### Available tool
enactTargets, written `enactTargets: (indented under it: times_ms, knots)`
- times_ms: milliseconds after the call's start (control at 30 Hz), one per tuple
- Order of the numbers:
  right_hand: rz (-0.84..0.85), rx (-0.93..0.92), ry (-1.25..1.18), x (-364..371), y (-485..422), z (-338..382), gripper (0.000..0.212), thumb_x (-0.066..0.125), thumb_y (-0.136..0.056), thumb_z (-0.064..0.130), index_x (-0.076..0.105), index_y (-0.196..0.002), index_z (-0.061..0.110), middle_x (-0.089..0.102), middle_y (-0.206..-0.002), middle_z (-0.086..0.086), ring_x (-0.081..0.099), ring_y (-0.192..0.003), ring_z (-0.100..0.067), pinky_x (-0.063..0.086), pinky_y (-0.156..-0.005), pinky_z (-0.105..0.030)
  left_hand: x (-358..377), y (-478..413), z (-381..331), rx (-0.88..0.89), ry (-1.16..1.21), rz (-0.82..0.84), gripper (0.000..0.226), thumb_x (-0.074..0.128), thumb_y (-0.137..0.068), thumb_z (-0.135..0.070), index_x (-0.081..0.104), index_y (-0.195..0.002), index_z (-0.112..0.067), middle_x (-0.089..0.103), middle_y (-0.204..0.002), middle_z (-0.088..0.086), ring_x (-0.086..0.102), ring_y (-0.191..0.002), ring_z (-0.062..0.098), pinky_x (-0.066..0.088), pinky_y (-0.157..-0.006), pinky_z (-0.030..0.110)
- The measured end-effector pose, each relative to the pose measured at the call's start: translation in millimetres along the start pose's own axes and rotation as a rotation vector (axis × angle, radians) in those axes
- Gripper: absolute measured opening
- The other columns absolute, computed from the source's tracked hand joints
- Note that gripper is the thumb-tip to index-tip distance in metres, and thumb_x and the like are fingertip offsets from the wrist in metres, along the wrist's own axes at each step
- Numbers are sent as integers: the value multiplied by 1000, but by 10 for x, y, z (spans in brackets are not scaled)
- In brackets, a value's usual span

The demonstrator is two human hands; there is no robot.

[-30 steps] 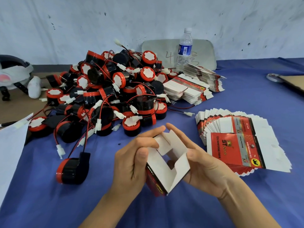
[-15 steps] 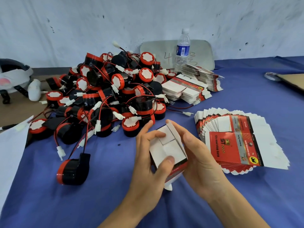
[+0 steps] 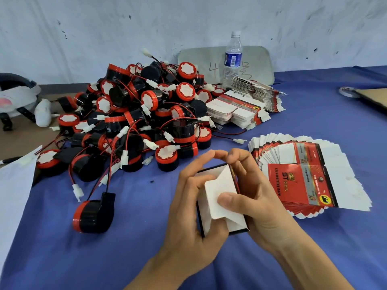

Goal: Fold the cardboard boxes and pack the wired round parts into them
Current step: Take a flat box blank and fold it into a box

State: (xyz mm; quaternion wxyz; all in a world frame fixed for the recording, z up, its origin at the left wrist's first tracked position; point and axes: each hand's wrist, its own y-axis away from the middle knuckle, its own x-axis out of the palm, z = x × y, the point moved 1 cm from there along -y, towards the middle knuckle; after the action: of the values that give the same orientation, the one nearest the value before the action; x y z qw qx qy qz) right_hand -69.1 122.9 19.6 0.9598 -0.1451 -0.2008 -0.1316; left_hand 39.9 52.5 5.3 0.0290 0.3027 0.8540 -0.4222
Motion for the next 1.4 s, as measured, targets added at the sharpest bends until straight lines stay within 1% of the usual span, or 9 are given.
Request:
enactTargets:
  times_ms: [300,433,500,600,700,800,1000,1133,1400]
  knots:
    - [-119,19,-162,-26,-30,2,48,62,-59,-9,64,-86,30,64,-126,3,64,-90,-18,56,-64,-30,17,54,130,-66,269,-39,72,46,-75,-22,29,-145,-22,31,-155,2,36,-139,30,39,-105,40]
    - [-161,2,-345,-123,-23,118,52,56,-57,-6,64,-97,26,64,-126,2,68,-91,-16,58,-68,-34,71,13,164,-714,704,-222,58,63,-76,-41,44,-131,-43,46,-146,-13,47,-132,13,40,-108,34]
    - [-124,-15,-428,-139,-24,148,58,60,-52,-5,67,-102,23,63,-129,0,68,-95,-19,58,-74,-38,97,5,226,-1084,933,-139,63,62,-73,-48,49,-132,-31,52,-142,5,55,-125,25,41,-107,46]
    - [-101,-14,-501,-150,-38,142,56,68,-53,0,66,-105,18,63,-129,-5,68,-99,-23,58,-78,-41,85,-10,220,-1293,1222,75,71,63,-73,-48,60,-129,-4,60,-130,20,59,-114,31,45,-101,47]
    - [-98,37,-465,-190,-50,134,51,68,-54,4,66,-103,19,69,-113,-8,69,-88,-23,59,-72,-36,49,-20,272,-1257,1312,2,44,70,-67,-31,75,-103,-6,72,-105,15,72,-88,22,61,-75,38]
    - [-117,141,-244,-207,-59,106,42,66,-54,9,70,-93,26,68,-94,-5,66,-78,-18,58,-65,-33,-35,-82,341,-1234,1354,-116,34,74,-59,-21,77,-88,-3,75,-92,13,74,-73,19,59,-55,29]
    - [-83,222,-118,-182,-81,19,31,75,-62,15,69,-91,25,69,-96,-7,67,-81,-19,57,-69,-30,-214,-161,431,-1212,1308,-104,65,100,-27,-13,77,-87,0,74,-92,16,74,-75,22,59,-56,31]
    - [-129,241,-48,-223,-96,-4,27,66,-69,8,66,-91,23,70,-90,-6,68,-75,-17,57,-64,-28,-218,-147,459,-1238,1200,-122,25,77,-61,-19,79,-79,-2,74,-92,16,74,-74,22,58,-54,30]
    - [-49,204,-49,-238,-99,-59,38,53,-73,-1,59,-104,20,66,-88,-5,63,-75,-18,55,-66,-30,-176,-106,470,-1263,1183,-98,26,67,-68,-19,79,-82,-2,74,-95,17,74,-75,23,58,-53,29]
